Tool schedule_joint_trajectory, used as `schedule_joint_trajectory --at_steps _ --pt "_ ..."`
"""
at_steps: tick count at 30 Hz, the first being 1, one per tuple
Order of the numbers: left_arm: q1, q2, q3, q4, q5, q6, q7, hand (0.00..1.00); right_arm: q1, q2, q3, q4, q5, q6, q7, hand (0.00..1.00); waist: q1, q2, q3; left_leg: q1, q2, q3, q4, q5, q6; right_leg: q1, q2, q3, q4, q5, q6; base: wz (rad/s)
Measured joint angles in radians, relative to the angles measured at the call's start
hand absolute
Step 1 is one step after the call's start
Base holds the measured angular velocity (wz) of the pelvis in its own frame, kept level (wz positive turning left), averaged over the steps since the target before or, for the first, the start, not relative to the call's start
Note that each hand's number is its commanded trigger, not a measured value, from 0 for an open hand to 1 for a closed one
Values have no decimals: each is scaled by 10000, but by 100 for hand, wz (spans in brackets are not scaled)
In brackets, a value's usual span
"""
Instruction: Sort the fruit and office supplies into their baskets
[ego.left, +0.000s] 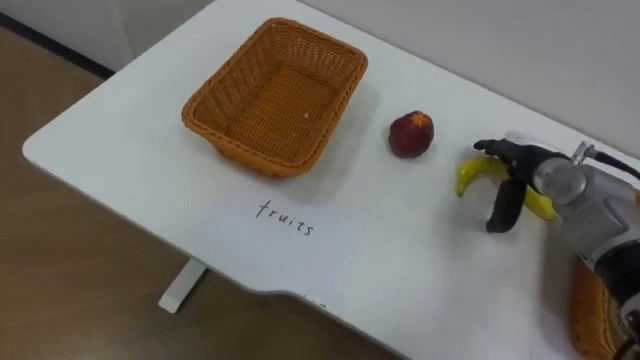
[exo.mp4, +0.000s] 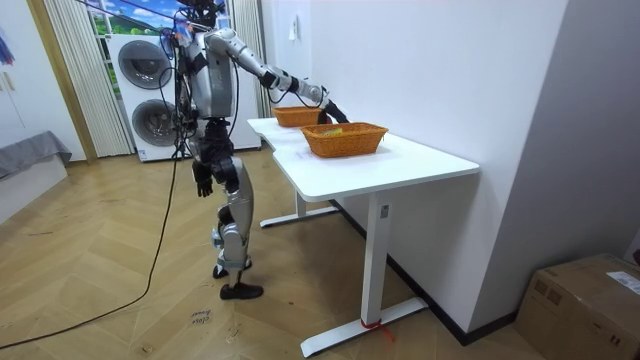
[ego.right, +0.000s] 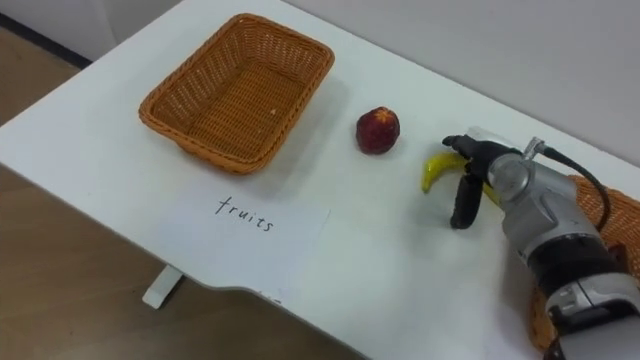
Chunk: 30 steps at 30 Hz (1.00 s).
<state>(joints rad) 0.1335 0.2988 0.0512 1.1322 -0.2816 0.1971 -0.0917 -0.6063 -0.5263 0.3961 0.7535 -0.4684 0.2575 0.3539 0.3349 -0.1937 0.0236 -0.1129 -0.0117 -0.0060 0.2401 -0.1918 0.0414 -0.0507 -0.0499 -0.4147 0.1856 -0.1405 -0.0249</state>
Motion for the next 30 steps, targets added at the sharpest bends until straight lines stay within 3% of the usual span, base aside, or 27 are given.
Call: schedule_joint_trajectory --at_steps 2,3,4,5,6,8,19,30 --pt "-80 28 -108 1 5 1 12 0 -43 -25 155 -1 86 46 78 0 3 -43 20 -21 -1 -8 7 -1 0 3 0 -10 -2 2 1 0" --pt "-124 29 -173 1 9 1 10 0 -55 -52 213 9 105 53 121 5 31 -47 21 -28 -4 -11 7 -1 1 -8 0 -7 -5 11 9 0" --pt "-158 30 -181 0 5 0 9 0 -78 -79 277 10 136 55 156 45 39 -47 21 -21 -4 -11 8 -2 1 -13 -1 -7 -7 17 13 0" --pt "-226 33 -181 0 1 -2 15 0 -151 -146 478 54 244 57 218 56 44 -47 21 -12 -6 -11 9 -1 2 -19 -1 -5 -12 23 16 0" --pt "-291 40 -184 -1 -3 -12 25 0 -210 -173 566 121 324 55 287 76 45 -47 21 -8 -6 -11 9 -1 3 -19 -1 -5 -13 25 16 0" --pt "-345 59 -211 -24 -6 -47 28 0 -227 -186 585 160 368 52 326 100 46 -46 20 4 -5 -10 8 -1 3 -17 0 2 -13 26 16 0" --pt "-323 86 -468 -17 0 -169 226 0 -293 -368 633 216 352 52 -391 100 260 -40 24 29 -8 -12 -26 -1 2 6 23 4 -150 28 17 0" --pt "-325 101 -578 158 1 -209 259 0 -325 -398 849 339 809 46 -337 100 262 -10 50 30 -7 -33 -80 -3 0 34 32 2 -165 27 19 0"
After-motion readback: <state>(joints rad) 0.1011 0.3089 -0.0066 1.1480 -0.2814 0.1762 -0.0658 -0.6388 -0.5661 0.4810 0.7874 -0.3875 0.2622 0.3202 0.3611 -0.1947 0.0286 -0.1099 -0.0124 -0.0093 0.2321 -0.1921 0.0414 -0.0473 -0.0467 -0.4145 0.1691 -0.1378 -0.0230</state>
